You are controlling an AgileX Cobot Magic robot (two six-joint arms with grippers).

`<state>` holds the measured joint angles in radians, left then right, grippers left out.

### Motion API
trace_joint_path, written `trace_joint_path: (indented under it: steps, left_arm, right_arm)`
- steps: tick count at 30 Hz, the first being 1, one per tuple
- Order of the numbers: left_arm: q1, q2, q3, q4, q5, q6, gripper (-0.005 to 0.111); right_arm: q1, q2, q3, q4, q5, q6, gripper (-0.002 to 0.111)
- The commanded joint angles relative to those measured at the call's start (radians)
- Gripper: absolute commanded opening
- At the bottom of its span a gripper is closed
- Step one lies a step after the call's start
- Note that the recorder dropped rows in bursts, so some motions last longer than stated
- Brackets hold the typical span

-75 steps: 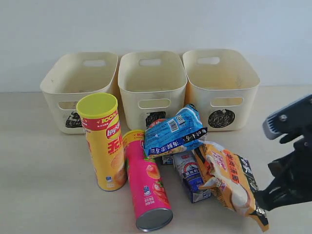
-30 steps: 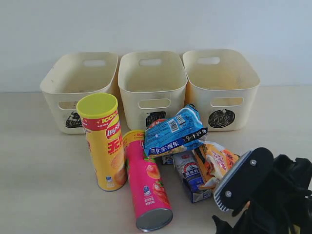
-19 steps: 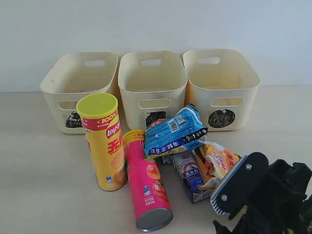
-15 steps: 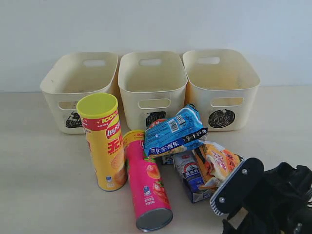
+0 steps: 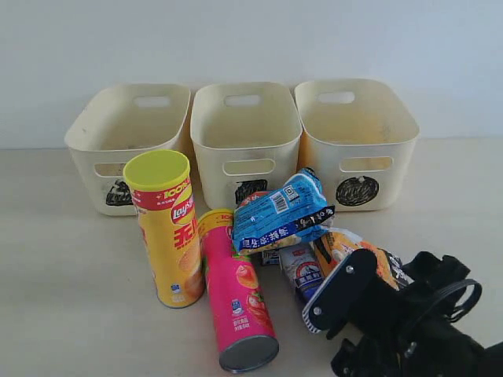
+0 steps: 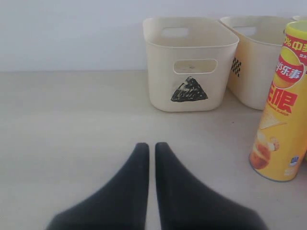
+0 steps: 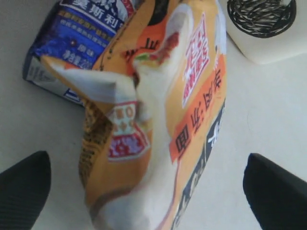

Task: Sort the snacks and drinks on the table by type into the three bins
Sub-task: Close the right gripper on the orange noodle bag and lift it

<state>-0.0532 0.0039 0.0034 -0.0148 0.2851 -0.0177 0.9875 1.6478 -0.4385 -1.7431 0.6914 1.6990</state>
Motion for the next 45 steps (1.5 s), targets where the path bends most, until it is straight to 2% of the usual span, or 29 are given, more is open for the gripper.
trace_joint_path:
  steps: [1,3,7,9,14,16,17,20,21,25,27,35,38,45]
  left_arm:
    - [0.002,-0.004,-0.003,-0.004,-0.005,-0.008,0.004]
    - [0.002,-0.004,-0.003,-0.004,-0.005,-0.008,0.004]
    - [0.002,-0.004,-0.003,-0.004,-0.005,-0.008,0.004]
    - [0.002,-0.004,-0.003,-0.004,-0.005,-0.008,0.004]
    - [0.002,-0.004,-0.003,-0.004,-0.005,-0.008,0.004]
    - [0.002,-0.004,-0.003,-0.004,-0.005,-0.008,0.004]
    - [0.002,-0.004,-0.003,-0.004,-0.005,-0.008,0.004]
    - [0.002,-0.004,-0.003,-0.004,-0.007,-0.008,0.004]
    - [0.002,-0.004,-0.003,-0.004,-0.007,-0.008,0.004]
    - [0.002,-0.004,-0.003,-0.004,-0.007,-0.008,0.004]
    - [0.002,-0.004,-0.003,-0.004,-0.007,-0.008,0.004]
    - [0.002,-0.004,-0.003,-0.004,-0.007,-0.008,0.004]
    - [0.002,-0.004,-0.003,-0.004,-0.007,-0.008,0.004]
    - [0.002,-0.004,-0.003,-0.004,-0.007,-0.008,0.004]
  right_arm:
    - [-0.001,0.062,-0.034,-0.001,0.021,-0.030,0.099]
    - [-0.001,0.086,-0.044,-0.001,0.040,-0.035,0.093]
    - [-0.001,0.122,-0.045,-0.001,0.099,-0.037,0.067]
    - [-0.001,0.129,-0.052,-0.001,0.089,-0.054,0.057]
    - [-0.001,0.139,-0.103,-0.001,0.014,-0.119,0.055]
    - [-0.001,0.143,-0.118,-0.001,0.016,-0.119,0.048]
    - [-0.001,0.143,-0.121,-0.001,0.014,-0.119,0.042]
    - [-0.001,0.143,-0.121,-0.001,0.014,-0.130,0.005]
    - [-0.001,0.143,-0.121,-0.001,0.010,-0.137,0.000]
    - [-0.001,0.143,-0.121,-0.001,0.002,-0.139,0.000]
    - [-0.001,0.130,-0.121,-0.001,0.004,-0.203,0.000]
    - [-0.001,-0.026,-0.121,0.293,-0.022,-0.544,0.000]
    - [-0.001,-0.112,-0.121,0.412,0.023,-0.686,0.000]
    - [-0.001,-0.207,-0.121,0.542,0.178,-0.817,0.000]
